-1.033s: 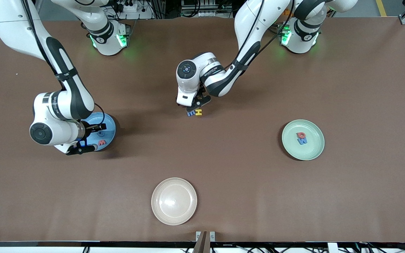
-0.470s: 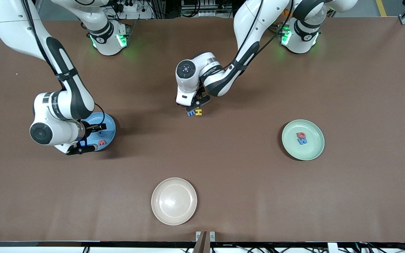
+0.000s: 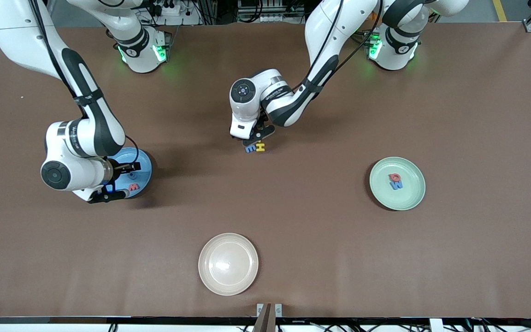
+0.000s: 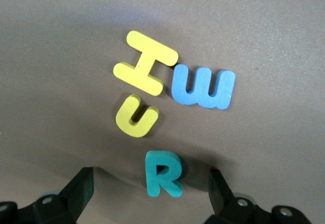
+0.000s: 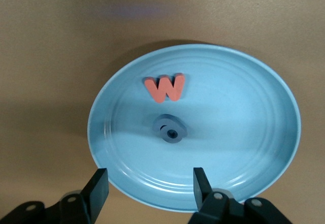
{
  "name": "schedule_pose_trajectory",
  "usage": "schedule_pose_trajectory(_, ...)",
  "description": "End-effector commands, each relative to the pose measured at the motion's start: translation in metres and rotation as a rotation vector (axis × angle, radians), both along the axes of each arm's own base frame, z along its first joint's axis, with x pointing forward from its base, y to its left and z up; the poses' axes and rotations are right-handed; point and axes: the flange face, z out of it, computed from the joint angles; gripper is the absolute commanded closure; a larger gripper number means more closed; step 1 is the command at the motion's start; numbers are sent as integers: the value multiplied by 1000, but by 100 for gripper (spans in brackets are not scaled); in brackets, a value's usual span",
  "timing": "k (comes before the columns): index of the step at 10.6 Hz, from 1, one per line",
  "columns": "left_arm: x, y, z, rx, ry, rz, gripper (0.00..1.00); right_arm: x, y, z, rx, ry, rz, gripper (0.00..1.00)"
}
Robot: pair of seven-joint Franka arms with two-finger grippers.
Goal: Sort upper and lower case letters into plates
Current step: 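Lower the left gripper and grasp the teal R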
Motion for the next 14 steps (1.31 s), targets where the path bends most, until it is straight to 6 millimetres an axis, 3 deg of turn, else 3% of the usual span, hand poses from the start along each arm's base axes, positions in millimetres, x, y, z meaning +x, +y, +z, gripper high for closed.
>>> schedule_pose_trajectory(1,1,-5,-1,5,-34,10,0,-2,3,2,-17,5,-9,24)
schedule_pose_trajectory(3,1,-5,-1,3,-35,9,6,-2,3,2,-17,5,-11,24)
schedule_pose_trajectory(5,1,-6,-1,2,-34,8,34,-2,3,2,-17,5,-11,24)
schedule_pose_trajectory(7,1,-5,-1,2,-35,8,51,-2,4,2,-11,6,-15,24)
schedule_pose_trajectory(10,1,-5,-1,1,-36,0,69,-2,10,2,-18,4,-23,24)
schedule_pose_trajectory(13,3,-5,1,-1,-38,0,97,-2,11,3,-24,3,-37,24)
schedule_pose_trajectory(14,2,-6,4,-4,-39,-1,100,-3,12,2,-25,6,-37,24)
